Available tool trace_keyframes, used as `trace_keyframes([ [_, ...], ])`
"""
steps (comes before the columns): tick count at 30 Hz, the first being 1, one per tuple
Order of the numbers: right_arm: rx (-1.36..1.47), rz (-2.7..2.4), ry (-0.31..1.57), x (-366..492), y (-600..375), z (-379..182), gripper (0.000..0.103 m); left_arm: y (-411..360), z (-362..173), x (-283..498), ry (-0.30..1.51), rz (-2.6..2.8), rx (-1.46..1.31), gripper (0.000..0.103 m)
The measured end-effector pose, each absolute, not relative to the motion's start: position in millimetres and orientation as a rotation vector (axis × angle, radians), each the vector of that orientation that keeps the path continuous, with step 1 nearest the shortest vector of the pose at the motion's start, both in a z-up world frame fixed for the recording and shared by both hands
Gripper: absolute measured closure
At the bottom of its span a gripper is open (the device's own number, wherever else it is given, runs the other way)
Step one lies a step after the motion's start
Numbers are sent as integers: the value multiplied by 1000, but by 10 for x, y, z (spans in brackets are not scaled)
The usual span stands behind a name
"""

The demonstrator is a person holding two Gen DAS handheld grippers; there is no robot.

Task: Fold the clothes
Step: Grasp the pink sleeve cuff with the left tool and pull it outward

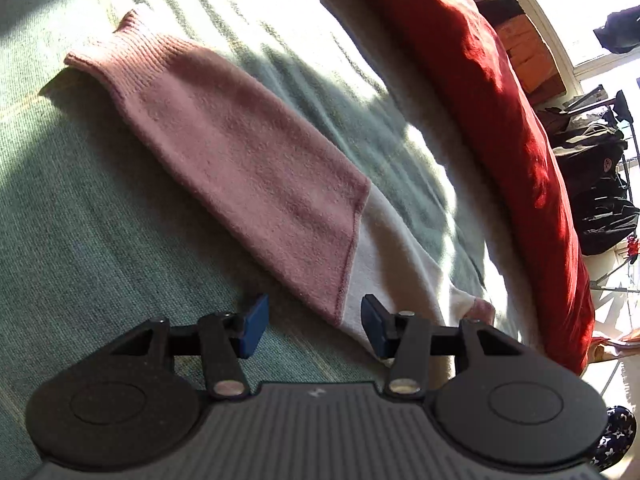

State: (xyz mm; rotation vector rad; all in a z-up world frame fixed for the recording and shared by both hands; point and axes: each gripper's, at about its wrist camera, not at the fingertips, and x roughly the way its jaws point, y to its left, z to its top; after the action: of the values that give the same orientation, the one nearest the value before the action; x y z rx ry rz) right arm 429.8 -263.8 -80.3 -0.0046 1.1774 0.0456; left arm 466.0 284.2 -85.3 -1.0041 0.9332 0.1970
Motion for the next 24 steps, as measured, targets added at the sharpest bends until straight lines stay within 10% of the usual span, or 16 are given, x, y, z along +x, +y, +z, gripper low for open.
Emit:
trace_keyframes([
  [10, -6, 42, 1203, 4341, -2629, -801, 0, 3049, -845, 4870, 778, 295, -1016, 57],
  [14, -7, 44, 1212, 4354, -2627, -803, 0, 3238, -717, 4980, 802, 395, -863, 93],
  [24, -6, 47, 1214, 4360, -2623, -791, 0, 3776, -505, 4856, 763, 569, -703, 90],
])
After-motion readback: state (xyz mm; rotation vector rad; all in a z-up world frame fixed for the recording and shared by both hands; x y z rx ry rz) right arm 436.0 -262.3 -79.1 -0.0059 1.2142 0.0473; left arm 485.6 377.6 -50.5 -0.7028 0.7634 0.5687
